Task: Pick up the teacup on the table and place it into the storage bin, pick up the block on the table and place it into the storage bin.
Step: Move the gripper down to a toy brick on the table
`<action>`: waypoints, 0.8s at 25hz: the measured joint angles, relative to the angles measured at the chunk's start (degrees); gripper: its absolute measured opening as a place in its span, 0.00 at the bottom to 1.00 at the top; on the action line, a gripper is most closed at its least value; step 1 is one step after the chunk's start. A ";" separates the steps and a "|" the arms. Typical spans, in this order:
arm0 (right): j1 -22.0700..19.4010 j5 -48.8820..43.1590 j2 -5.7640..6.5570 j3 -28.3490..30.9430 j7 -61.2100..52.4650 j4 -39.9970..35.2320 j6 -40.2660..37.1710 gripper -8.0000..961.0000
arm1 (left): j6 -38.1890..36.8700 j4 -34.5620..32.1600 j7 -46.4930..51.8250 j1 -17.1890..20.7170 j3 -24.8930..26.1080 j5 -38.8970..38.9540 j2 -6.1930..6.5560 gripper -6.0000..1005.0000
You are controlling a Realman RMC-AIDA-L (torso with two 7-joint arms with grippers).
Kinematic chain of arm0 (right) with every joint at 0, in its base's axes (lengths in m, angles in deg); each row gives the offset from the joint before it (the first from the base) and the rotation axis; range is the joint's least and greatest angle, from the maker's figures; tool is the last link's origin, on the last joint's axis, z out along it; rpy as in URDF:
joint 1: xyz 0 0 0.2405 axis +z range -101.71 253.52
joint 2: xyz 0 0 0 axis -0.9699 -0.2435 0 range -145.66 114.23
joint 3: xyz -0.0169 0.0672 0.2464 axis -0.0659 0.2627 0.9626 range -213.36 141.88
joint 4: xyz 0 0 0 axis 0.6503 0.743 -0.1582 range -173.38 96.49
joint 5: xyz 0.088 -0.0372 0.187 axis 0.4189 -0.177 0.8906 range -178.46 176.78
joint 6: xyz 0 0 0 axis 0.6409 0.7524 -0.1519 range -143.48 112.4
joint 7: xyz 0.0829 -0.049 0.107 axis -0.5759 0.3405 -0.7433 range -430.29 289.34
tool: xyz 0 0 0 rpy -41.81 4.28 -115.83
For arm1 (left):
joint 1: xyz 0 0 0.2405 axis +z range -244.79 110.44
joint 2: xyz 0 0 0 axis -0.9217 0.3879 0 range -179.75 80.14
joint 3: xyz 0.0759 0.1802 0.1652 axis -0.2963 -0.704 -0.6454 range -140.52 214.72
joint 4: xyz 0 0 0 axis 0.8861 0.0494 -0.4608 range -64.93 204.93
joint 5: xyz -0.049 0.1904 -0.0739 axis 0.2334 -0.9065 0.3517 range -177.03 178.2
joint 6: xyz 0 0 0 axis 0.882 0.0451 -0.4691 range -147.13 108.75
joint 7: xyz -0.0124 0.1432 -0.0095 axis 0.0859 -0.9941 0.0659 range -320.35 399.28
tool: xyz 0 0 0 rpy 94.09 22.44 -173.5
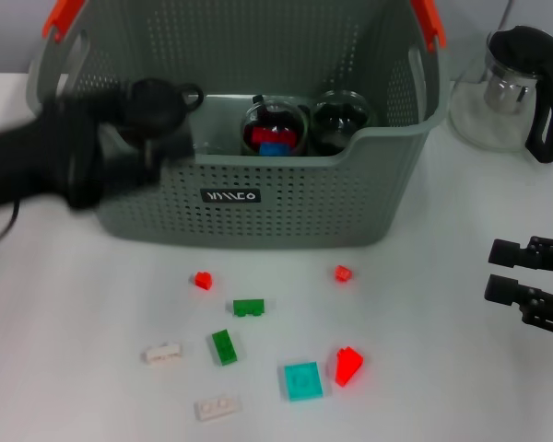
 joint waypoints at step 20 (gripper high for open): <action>0.09 0.00 0.00 -0.09 -0.13 0.04 0.73 0.52 | 13.07 14.97 -34.97 4.53 -0.10 -26.44 -2.08 0.63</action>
